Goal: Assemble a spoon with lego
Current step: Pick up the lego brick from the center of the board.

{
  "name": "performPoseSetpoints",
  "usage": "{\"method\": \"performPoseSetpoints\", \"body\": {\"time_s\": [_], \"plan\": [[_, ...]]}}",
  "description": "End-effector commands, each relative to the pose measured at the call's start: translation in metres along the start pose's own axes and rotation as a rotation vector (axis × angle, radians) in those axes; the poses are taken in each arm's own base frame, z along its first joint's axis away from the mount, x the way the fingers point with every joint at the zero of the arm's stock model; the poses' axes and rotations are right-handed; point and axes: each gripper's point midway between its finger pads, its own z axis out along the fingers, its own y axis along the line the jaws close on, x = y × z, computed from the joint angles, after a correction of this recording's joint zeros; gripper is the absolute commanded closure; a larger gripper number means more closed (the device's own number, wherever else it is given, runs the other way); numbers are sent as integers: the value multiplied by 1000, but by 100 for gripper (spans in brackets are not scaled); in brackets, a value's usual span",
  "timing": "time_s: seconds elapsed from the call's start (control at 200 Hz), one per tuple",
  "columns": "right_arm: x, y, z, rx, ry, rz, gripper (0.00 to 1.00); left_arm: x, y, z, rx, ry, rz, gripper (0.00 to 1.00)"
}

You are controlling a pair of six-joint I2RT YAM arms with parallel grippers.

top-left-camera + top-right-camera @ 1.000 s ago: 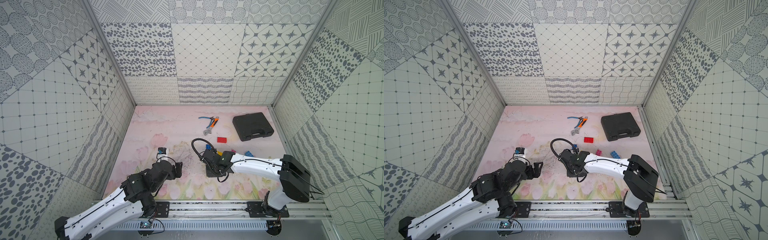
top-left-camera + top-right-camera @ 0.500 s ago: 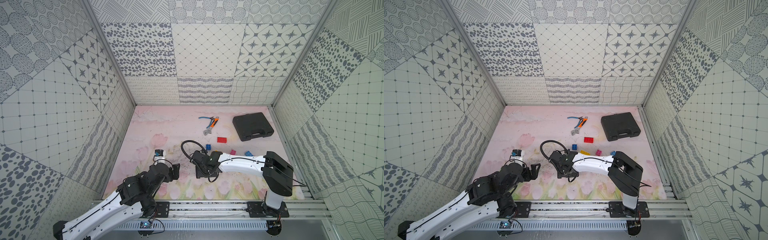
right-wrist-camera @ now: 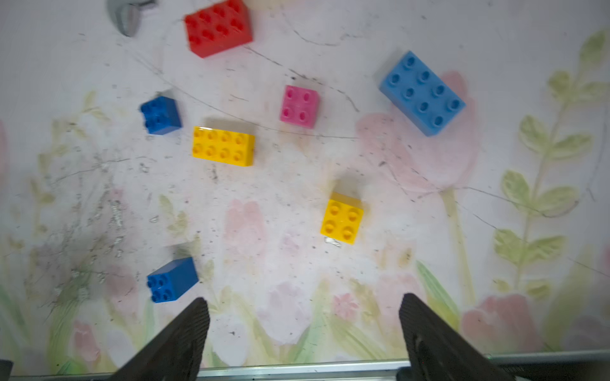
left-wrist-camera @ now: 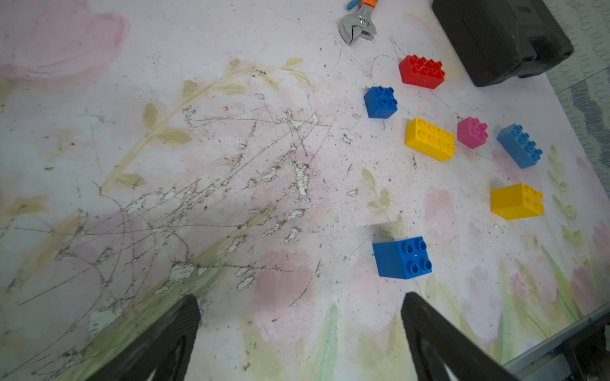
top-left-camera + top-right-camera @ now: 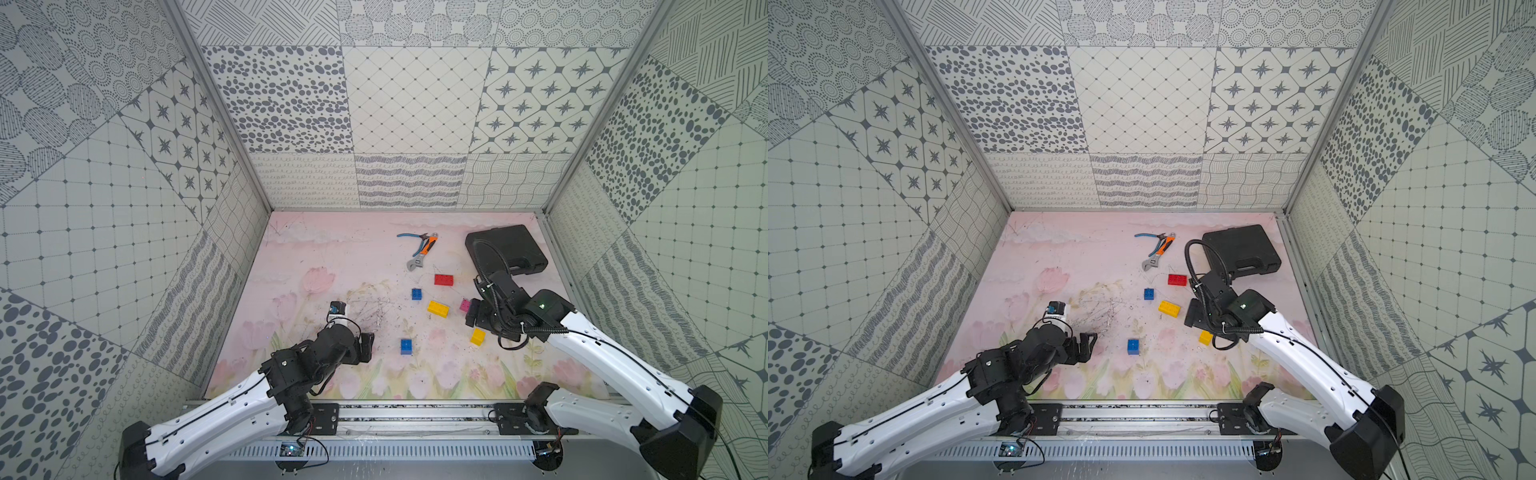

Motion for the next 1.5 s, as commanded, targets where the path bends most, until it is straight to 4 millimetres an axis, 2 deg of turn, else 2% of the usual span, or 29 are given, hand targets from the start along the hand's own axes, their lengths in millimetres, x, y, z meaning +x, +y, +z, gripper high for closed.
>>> {"method": "performPoseSetpoints", "body": {"time_s": [0.0,0.185,0.355,0.58,0.925,0.99,1.251,1.301,1.376,1.416,1.496], "plan": [[19,-16,20,47,132,-42,11,-19,-49,7,225,-78,0,2],[16,-8,48,28,194,-3,21,-12,-53,14,228,-38,-14,3],[12,4,68,11,214,17,29,-12,-49,11,217,-40,-12,3],[20,-8,89,75,250,21,34,-13,-42,3,201,-51,-11,3],[14,-9,99,101,232,19,45,-9,-33,0,182,-59,-14,2],[14,-9,102,107,235,16,51,-8,-32,1,181,-57,-16,2],[15,-13,105,128,239,0,60,-7,-25,-2,161,-62,-15,2],[14,-15,104,135,232,-6,66,-7,-24,-3,159,-67,-15,2],[13,-16,103,143,229,-25,68,-7,-22,-4,156,-69,-16,2],[13,-15,101,139,233,-37,74,-6,-21,-5,156,-70,-16,2],[10,-12,94,141,220,-70,80,-6,-21,-5,155,-67,-16,2]]}}
